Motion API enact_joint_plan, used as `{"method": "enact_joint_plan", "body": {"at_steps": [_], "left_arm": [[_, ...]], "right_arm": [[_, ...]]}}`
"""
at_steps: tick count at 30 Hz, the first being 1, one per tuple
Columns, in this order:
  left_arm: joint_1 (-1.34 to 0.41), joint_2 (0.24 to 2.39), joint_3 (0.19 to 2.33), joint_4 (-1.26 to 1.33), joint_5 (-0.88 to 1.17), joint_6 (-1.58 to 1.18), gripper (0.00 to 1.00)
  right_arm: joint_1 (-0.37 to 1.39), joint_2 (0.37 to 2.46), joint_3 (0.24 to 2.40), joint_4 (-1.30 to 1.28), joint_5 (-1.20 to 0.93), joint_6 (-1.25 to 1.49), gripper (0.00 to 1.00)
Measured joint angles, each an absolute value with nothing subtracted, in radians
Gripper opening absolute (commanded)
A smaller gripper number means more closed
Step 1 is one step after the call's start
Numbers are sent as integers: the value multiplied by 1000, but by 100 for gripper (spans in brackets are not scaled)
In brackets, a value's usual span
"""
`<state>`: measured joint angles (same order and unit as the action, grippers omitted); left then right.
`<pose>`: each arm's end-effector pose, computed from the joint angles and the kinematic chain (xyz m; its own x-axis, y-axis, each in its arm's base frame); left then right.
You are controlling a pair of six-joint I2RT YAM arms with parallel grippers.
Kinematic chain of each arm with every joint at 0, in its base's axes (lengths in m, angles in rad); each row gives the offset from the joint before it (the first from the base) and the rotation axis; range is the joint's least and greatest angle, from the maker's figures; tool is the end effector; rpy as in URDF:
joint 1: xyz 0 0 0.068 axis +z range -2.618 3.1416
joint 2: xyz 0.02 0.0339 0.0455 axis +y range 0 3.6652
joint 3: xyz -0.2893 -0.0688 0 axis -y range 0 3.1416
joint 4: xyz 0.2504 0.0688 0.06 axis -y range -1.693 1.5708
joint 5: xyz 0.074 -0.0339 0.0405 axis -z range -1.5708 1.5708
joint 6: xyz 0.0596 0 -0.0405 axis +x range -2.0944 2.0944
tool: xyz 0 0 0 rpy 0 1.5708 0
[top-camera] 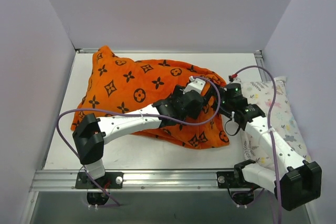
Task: Remove the pillowcase from the pillow
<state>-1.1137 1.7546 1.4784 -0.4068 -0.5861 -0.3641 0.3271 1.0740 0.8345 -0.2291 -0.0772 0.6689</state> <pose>0.2176 -0.3678 0.3093 -0.4591 0.2612 -0.8491 0.4224 0.9050 0.0500 0.2435 0.0875 0.3065 -0.5746 0.4579 -0.6783 -0.0372 0.8133 0.5806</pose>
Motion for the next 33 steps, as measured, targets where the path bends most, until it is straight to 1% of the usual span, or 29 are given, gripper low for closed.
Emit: {"method": "enact_joint_plan", "body": {"at_steps": [1,2,3,4,6,7,8,9,10,11,12,15,18,23,26,28,29,30,31,32,33], "left_arm": [[-1118,1751,1473,-419,-590,-364,81],[-1122,1747,1472,-417,-603,-369,72],[-1123,1744,1472,-408,-620,-379,63],[-1122,1740,1472,-407,-636,-389,43],[-1118,1732,1470,-409,-673,-406,27],[-1116,1726,1466,-409,-688,-413,12],[-1113,1719,1462,-412,-704,-421,6],[-1111,1710,1457,-415,-717,-421,1],[-1107,1700,1453,-421,-730,-426,0],[-1101,1689,1452,-431,-742,-431,0],[-1095,1679,1452,-440,-753,-436,0],[-1059,1640,1440,-465,-771,-451,0],[-993,1576,1393,-485,-774,-476,0],[-846,1441,1281,-505,-720,-531,0],[-810,1393,1227,-502,-656,-562,0],[-813,1393,1208,-501,-636,-574,0],[-816,1399,1200,-498,-630,-577,0],[-818,1406,1191,-493,-626,-583,0],[-825,1418,1181,-485,-625,-589,0],[-829,1428,1174,-478,-625,-591,0],[-834,1439,1166,-470,-625,-595,0]], "right_arm": [[347,1074,804,-203,-73,682,98],[358,1078,782,-188,-73,683,96],[373,1084,764,-177,-75,687,93],[384,1093,752,-168,-75,690,91],[397,1112,741,-141,-77,699,87],[399,1117,733,-122,-78,703,77],[400,1118,725,-108,-81,704,70],[400,1118,719,-97,-85,707,48],[399,1118,717,-88,-86,707,36],[399,1118,717,-81,-84,710,29],[399,1118,717,-77,-84,709,18],[397,1114,717,-80,-61,706,6],[361,1092,708,-86,-61,699,0],[155,1072,638,-60,-135,696,0],[117,1091,603,-55,-188,698,0],[151,1107,608,-56,-185,692,18],[190,1110,618,-71,-163,685,30],[225,1108,632,-93,-126,678,50],[264,1105,652,-121,-89,671,56],[301,1099,672,-146,-52,658,68],[337,1088,694,-172,-19,647,72]]}}
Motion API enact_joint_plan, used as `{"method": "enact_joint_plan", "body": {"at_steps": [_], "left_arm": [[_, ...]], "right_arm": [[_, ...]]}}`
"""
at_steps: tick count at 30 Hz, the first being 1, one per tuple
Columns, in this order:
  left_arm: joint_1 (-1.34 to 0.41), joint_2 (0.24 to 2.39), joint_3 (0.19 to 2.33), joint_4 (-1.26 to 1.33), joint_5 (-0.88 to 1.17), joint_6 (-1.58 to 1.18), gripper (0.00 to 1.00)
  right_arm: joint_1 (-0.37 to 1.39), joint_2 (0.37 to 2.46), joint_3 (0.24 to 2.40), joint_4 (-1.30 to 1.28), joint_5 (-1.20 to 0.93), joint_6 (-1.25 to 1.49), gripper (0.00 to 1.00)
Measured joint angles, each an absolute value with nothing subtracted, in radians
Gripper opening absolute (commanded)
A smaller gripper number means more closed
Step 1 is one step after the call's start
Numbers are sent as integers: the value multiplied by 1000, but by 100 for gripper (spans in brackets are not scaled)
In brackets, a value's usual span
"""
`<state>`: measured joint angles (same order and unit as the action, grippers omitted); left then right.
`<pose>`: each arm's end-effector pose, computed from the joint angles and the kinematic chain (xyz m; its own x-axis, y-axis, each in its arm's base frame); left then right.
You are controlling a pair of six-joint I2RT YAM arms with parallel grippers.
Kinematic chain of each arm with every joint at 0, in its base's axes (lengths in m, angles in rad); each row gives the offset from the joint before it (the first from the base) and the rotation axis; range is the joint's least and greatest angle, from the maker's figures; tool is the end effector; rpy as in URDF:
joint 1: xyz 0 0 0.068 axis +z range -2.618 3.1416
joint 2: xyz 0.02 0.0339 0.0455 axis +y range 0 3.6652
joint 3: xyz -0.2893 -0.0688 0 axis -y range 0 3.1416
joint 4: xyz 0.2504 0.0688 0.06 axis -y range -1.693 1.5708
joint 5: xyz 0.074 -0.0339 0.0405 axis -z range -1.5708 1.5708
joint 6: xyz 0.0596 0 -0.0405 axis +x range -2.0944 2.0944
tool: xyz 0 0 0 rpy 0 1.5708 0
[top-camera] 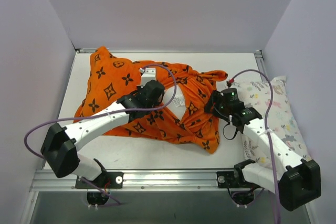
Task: Remove the pillowcase from the pillow
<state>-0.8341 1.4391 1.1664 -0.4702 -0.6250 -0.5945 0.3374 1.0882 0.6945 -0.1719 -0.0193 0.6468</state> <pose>0.2471 -0.2206 0.3079 -0.5508 -0.0689 -0.8318 0.0032 0.9964 -0.0846 0.2382 0.0848 0.2575 -0.6123 0.4237 -0.6675 0.0284 0.8555 0.5170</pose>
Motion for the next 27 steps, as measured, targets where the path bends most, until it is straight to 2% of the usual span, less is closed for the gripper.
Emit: {"method": "enact_joint_plan", "body": {"at_steps": [3,5,8,12,13,15,16,17,20,22,24,27], "left_arm": [[-843,1461,1151,-445,-625,-600,0],[-846,1466,1151,-431,-623,-600,0],[-851,1470,1151,-412,-622,-601,0],[-856,1477,1151,-400,-620,-603,0],[-856,1478,1151,-398,-619,-605,0],[-856,1481,1151,-394,-619,-608,0],[-856,1484,1151,-392,-619,-610,0],[-856,1486,1151,-389,-618,-610,0],[-844,1489,1151,-385,-595,-617,0],[-824,1488,1147,-374,-562,-622,0],[-785,1475,1124,-355,-519,-628,0],[-722,1429,1081,-326,-442,-648,0]], "right_arm": [[423,1036,761,-246,73,622,84],[490,999,806,-282,133,613,88],[625,987,896,-323,234,601,92],[730,1076,991,-334,296,582,92],[743,1113,1008,-335,303,577,89],[758,1200,1031,-334,309,569,71],[762,1241,1033,-335,314,566,60],[760,1278,1032,-341,316,561,34],[700,1295,968,-343,305,567,12],[607,1231,898,-333,298,574,8],[475,1131,821,-331,276,587,0],[318,1023,727,-273,173,620,0]]}}
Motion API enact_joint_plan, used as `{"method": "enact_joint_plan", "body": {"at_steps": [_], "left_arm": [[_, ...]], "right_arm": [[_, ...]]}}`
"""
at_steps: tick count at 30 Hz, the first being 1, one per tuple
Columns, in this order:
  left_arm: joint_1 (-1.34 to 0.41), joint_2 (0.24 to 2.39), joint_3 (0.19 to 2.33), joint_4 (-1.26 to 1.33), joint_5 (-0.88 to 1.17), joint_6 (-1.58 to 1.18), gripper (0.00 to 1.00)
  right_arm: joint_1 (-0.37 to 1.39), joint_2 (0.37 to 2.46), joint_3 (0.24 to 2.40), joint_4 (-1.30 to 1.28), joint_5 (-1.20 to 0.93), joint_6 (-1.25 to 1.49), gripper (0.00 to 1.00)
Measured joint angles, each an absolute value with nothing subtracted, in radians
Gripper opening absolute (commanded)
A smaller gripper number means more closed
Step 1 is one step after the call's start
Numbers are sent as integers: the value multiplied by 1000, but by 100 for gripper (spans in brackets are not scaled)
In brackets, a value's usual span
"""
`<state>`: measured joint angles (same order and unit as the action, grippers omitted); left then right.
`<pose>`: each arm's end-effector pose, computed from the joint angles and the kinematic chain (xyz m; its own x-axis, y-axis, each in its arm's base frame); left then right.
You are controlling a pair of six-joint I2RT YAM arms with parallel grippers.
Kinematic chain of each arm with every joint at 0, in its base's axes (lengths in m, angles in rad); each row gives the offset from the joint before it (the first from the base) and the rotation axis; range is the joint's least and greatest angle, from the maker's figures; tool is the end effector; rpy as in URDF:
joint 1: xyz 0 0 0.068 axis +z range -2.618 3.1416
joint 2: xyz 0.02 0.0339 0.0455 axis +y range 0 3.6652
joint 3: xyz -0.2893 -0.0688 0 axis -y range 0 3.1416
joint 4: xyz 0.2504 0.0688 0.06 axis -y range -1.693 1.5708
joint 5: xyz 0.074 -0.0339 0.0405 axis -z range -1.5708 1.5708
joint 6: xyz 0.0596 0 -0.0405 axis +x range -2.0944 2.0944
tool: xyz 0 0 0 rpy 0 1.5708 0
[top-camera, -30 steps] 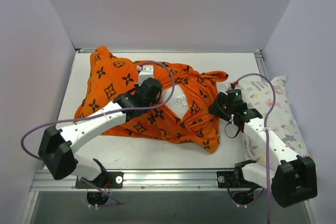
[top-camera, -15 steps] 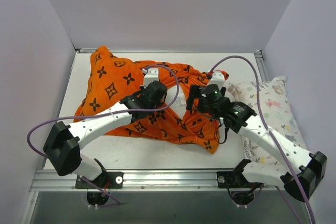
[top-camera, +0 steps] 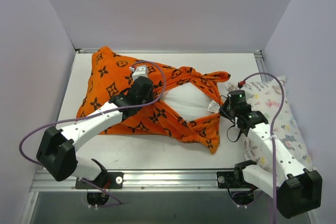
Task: Remove the pillowcase from the pillow
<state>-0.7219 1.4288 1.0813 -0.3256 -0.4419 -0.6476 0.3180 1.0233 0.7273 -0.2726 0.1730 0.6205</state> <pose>0.2682 -0.2022 0.2913 -0.5821 -0.2140 -0.7844 -0.0060 0.9658 -0.2591 0.2295 0.0647 0.2734 -0.5151 0.4334 -0.7395 0.1589 0.8960 0.4145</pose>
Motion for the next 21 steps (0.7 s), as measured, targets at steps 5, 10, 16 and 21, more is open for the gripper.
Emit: {"method": "enact_joint_plan", "body": {"at_steps": [5,10,16,21], "left_arm": [[-658,1357,1014,-284,-338,-666,0],[-710,1412,1012,-254,-358,-640,0],[-807,1475,1096,-322,-477,-562,11],[-848,1483,1189,-428,-519,-506,47]], "right_arm": [[232,1126,588,-62,-57,693,0],[342,1399,614,124,-105,718,0],[355,1416,610,187,-109,720,0],[361,1411,602,233,-125,733,0]]}}
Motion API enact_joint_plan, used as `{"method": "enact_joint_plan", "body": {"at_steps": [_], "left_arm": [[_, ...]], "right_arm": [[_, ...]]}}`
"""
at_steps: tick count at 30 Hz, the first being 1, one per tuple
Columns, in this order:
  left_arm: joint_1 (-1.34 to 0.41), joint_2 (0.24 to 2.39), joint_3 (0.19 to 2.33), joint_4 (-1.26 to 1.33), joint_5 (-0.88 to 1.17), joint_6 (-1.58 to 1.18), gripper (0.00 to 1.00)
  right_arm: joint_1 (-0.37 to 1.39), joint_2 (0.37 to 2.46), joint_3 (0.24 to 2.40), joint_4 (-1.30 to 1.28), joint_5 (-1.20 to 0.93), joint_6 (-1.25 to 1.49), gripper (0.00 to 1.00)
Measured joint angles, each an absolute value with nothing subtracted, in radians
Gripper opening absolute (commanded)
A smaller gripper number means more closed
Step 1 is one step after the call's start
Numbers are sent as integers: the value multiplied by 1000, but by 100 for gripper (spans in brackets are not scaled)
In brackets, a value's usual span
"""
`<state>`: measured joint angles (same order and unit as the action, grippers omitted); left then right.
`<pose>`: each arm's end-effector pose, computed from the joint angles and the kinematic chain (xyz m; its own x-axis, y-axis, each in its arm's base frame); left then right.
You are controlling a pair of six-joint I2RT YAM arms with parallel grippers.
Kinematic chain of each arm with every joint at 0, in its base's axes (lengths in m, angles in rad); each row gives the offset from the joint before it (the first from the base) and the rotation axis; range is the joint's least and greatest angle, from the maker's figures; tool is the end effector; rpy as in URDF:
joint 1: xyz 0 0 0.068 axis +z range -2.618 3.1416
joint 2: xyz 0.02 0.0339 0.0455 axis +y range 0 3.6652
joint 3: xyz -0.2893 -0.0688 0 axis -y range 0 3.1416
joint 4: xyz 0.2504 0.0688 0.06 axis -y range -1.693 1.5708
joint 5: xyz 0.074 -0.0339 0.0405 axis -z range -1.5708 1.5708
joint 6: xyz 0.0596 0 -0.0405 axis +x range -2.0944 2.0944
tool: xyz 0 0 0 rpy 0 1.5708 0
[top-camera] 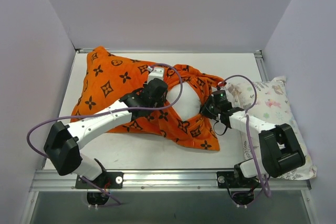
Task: Remove the pillowcase from the pillow
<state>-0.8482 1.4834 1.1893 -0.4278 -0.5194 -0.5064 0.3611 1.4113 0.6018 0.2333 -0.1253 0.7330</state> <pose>0.2511 -0.2401 0.3034 -0.5785 0.0195 -0.8154 0.1420 0.9868 -0.0772 0.2798 0.1136 0.1867 -0.6789 0.4532 -0.5776 0.0077 0.7911 0.6117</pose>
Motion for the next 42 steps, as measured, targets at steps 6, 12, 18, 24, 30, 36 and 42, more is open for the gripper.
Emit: {"method": "enact_joint_plan", "body": {"at_steps": [6,12,18,24,30,36,42], "left_arm": [[-908,1485,1327,-549,-528,-458,61],[-1013,1488,1465,-588,-514,-434,71],[-1092,1592,1561,-583,-504,-461,91],[-1078,1822,1561,-588,-569,-533,97],[-1045,1908,1546,-566,-578,-581,76],[-985,1916,1547,-525,-517,-611,0],[-961,1940,1601,-532,-471,-613,0]], "right_arm": [[387,1390,602,257,-160,744,0],[394,1377,602,257,-172,759,0],[394,1354,596,253,-172,765,0],[394,1317,569,252,-169,783,0],[394,1288,540,251,-164,789,0],[411,1250,540,243,-180,778,56],[506,1172,599,146,-187,739,56]]}}
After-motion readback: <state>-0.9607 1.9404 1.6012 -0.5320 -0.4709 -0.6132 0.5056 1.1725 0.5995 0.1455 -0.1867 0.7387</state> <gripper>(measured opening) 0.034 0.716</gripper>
